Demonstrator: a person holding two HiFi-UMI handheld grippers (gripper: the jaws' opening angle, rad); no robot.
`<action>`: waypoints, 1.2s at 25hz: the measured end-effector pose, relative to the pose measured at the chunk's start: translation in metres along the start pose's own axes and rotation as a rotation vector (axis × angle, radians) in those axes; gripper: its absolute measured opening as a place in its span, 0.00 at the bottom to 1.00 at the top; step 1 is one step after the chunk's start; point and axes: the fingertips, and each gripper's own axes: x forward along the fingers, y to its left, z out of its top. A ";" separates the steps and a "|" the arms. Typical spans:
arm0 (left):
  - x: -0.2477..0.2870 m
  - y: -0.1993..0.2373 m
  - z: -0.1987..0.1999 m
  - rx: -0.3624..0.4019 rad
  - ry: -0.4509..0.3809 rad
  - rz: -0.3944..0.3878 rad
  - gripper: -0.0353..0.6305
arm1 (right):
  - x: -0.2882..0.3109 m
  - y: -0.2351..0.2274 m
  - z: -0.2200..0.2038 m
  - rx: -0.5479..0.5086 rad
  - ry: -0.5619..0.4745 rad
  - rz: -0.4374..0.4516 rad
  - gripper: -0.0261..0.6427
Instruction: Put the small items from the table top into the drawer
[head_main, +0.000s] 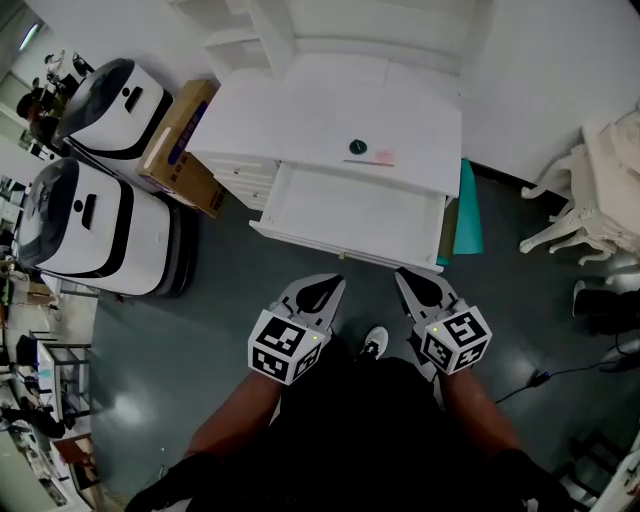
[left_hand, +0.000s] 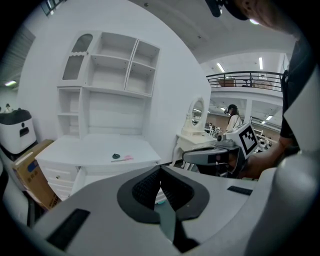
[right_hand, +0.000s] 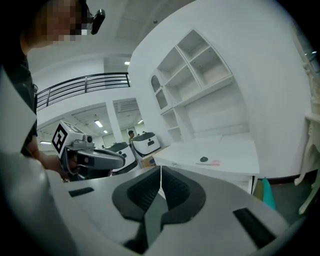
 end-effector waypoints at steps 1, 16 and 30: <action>0.000 0.001 -0.003 -0.004 0.008 0.004 0.06 | 0.003 -0.001 -0.003 0.007 0.004 0.003 0.08; 0.033 0.041 0.010 0.010 0.023 -0.043 0.06 | 0.042 -0.025 0.001 0.021 0.039 -0.050 0.08; 0.070 0.130 0.040 -0.008 0.029 -0.099 0.06 | 0.119 -0.060 0.027 0.000 0.084 -0.132 0.08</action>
